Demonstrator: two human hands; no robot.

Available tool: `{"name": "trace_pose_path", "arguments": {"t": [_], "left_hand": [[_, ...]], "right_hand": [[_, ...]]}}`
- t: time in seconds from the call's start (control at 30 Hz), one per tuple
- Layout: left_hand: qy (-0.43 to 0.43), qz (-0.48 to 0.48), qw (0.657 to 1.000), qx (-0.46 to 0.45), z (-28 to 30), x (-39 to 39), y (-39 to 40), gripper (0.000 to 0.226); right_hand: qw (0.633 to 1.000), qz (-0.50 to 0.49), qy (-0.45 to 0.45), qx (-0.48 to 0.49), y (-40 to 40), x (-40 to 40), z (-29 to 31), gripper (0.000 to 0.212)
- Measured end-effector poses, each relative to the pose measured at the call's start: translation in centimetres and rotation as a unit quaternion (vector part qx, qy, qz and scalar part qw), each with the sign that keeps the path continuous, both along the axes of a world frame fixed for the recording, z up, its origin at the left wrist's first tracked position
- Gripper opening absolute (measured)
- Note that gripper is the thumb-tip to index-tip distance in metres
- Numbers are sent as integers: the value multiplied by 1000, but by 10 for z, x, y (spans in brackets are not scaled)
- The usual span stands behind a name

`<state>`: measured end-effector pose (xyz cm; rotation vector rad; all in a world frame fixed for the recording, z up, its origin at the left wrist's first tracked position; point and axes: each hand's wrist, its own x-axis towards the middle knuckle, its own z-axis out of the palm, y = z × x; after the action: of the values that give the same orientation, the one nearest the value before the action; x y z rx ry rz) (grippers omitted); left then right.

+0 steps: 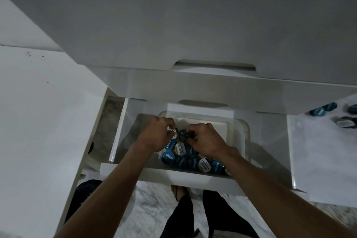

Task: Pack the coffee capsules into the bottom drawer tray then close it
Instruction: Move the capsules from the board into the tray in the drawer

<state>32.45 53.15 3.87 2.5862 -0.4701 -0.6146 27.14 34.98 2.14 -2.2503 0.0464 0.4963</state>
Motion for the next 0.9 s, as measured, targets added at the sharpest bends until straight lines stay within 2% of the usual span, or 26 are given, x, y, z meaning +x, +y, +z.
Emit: {"name": "trace_pose_path", "arguments": {"t": [0.17, 0.37, 0.53, 0.73, 0.9], "left_hand": [[-13, 1, 1000, -27, 6, -3, 3, 16], [-23, 9, 996, -89, 18, -5, 2, 22], [-25, 33, 991, -126, 32, -20, -13, 25], [-26, 58, 985, -163, 50, -57, -54, 25], [-63, 89, 972, -207, 71, -104, -128, 17]], "right_hand": [[999, -37, -21, -3, -5, -5, 8, 20], [986, -154, -56, 41, -16, -18, 25, 33], [974, -201, -81, 69, -26, -36, 37, 41], [961, -227, -120, 108, -56, -76, 61, 41], [950, -245, -155, 121, -123, -125, 90, 37]]}}
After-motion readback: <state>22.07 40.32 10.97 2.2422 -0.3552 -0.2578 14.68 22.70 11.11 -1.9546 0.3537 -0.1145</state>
